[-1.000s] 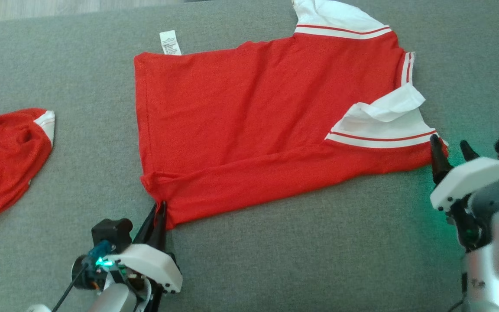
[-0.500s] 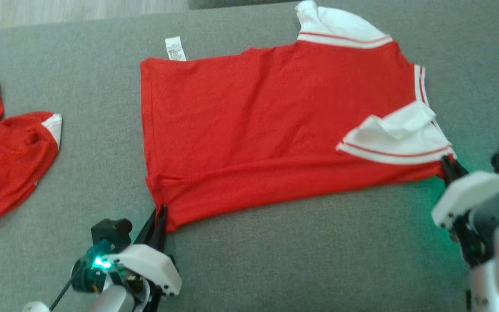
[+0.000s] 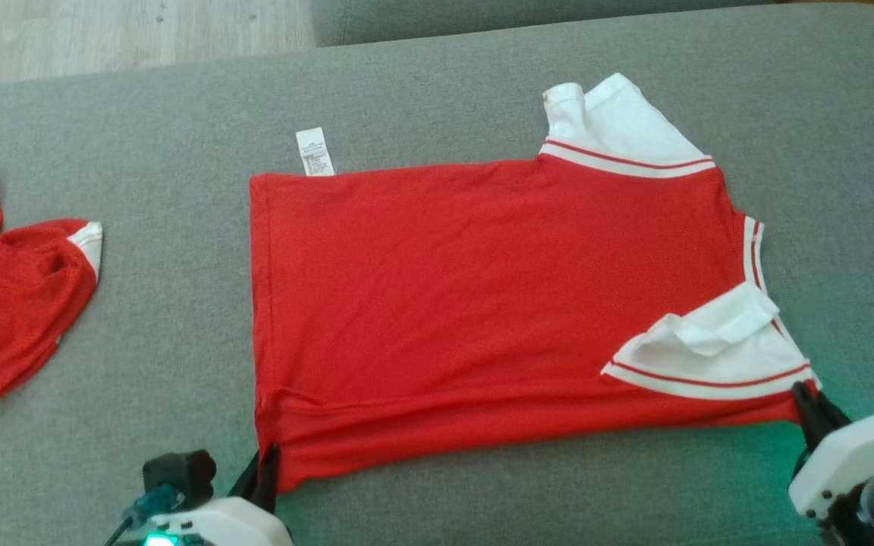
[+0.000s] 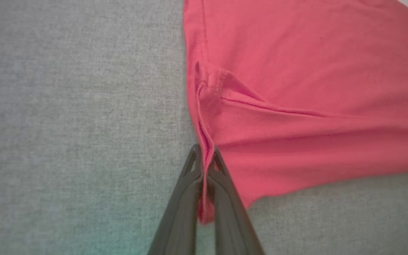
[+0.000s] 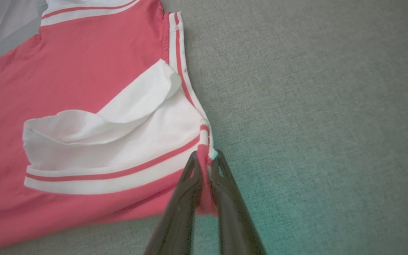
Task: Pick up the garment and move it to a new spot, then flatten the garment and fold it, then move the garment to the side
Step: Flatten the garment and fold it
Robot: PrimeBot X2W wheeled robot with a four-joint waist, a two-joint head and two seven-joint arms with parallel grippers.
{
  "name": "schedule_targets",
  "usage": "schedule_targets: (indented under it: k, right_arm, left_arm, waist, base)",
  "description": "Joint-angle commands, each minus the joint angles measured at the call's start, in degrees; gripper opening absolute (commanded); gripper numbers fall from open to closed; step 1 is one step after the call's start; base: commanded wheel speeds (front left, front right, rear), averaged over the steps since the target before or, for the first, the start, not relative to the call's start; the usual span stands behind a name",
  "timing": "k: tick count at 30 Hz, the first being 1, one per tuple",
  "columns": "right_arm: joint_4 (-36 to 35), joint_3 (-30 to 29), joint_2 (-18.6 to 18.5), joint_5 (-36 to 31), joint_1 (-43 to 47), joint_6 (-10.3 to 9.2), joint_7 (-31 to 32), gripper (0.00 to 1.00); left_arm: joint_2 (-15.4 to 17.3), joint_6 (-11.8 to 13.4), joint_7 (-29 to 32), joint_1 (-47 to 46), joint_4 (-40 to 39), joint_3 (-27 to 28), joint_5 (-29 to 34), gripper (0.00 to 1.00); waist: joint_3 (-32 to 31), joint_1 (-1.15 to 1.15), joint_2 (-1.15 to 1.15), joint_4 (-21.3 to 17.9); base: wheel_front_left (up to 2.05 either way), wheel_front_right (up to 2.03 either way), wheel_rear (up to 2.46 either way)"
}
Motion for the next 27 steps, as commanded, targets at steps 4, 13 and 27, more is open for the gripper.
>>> schedule_targets:
  k: [4, 13, 27]
  right_arm:
    - [-2.89, 0.95, -0.85, 0.68, -0.95, 0.39, -1.47, 1.0]
    - [-5.48, 3.52, -0.85, -1.92, -7.81, 0.39, -2.09, 1.0]
    - [-3.06, 13.66, -0.85, -6.34, -26.96, 0.39, -2.35, 1.0]
  left_arm:
    - [2.35, 1.97, 1.62, 0.02, -4.13, 2.57, -0.09, 0.93]
    - [4.08, 1.64, 1.62, -5.76, -7.1, 3.05, 2.53, 1.0]
    - [0.54, -5.03, -5.46, -32.58, 13.06, 5.97, 5.09, 1.0]
  waist:
    - [0.04, 0.0, 0.0, -0.08]
    - [0.15, 0.0, 0.0, -0.41]
    - [8.09, 0.0, 0.0, -3.35]
  base:
    - [0.0, 0.0, 0.0]
    - [0.0, 0.0, 0.0]
    - [0.0, 0.0, 0.0]
